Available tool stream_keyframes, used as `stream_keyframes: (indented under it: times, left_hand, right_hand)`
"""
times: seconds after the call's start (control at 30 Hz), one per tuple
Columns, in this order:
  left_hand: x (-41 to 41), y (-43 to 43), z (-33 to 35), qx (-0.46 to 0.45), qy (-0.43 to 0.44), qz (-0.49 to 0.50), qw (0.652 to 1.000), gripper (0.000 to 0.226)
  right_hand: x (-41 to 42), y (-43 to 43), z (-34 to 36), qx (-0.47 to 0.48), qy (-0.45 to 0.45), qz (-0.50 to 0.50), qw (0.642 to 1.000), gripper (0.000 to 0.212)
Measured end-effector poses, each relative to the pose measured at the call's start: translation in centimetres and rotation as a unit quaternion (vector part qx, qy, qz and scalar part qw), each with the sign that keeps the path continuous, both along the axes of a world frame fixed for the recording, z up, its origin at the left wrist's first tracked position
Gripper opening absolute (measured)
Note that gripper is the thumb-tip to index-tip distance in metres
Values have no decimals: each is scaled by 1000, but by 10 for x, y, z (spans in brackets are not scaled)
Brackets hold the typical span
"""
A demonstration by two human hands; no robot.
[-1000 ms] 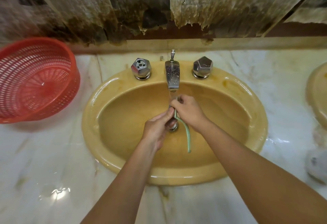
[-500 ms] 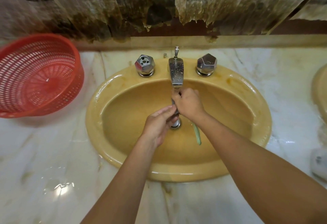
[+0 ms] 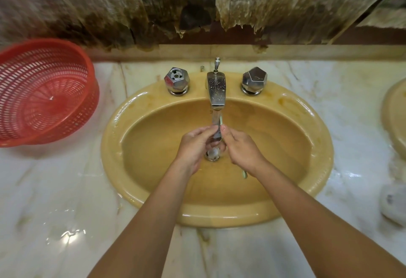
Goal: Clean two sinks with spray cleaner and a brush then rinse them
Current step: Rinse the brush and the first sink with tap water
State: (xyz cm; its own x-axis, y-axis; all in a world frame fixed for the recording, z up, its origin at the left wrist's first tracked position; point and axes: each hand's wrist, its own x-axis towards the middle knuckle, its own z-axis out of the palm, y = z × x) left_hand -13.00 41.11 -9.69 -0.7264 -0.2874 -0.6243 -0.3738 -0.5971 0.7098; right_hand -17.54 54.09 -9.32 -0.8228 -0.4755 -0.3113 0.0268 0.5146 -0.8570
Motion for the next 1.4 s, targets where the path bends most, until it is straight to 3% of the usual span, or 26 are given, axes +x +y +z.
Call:
stream_keyframes:
  times: [0.13, 0.27, 0.4, 0.47, 0.67, 0.87, 1.0, 1.13, 1.4]
  left_hand:
    - [-7, -2, 2, -17, 35, -31, 999, 36]
    - [-10, 2, 4, -67, 32, -10, 997, 15]
    - [-13, 8, 2, -123, 15, 75, 989, 11]
    - [-14, 7, 2, -164, 15, 74, 984, 20]
    - [-2, 4, 2, -40, 77, 1, 996, 48]
    - [1, 4, -2, -44, 52, 79, 995, 33]
    - [2, 1, 3, -42, 35, 45, 997, 29]
    - [-5, -6, 6, 7, 47, -12, 999, 40]
    - [-20, 9, 2, -154, 3, 58, 986, 12]
  right_hand:
    - [-1, 7, -2, -36, -47, -8, 998, 54]
    - [-5, 12, -4, -59, -115, -17, 992, 72]
    - [-2, -1, -5, -47, -100, -56, 992, 67]
    - [-2, -9, -6, -40, -82, -75, 993, 64]
    - [-12, -21, 1, -80, -97, -136, 983, 53]
    - [-14, -21, 6, -88, -155, -115, 977, 54]
    - [-11, -11, 4, -104, -176, -127, 971, 52]
    - [-8, 2, 3, -116, -162, -104, 974, 46]
    - [-3, 6, 4, -123, -162, -92, 975, 42]
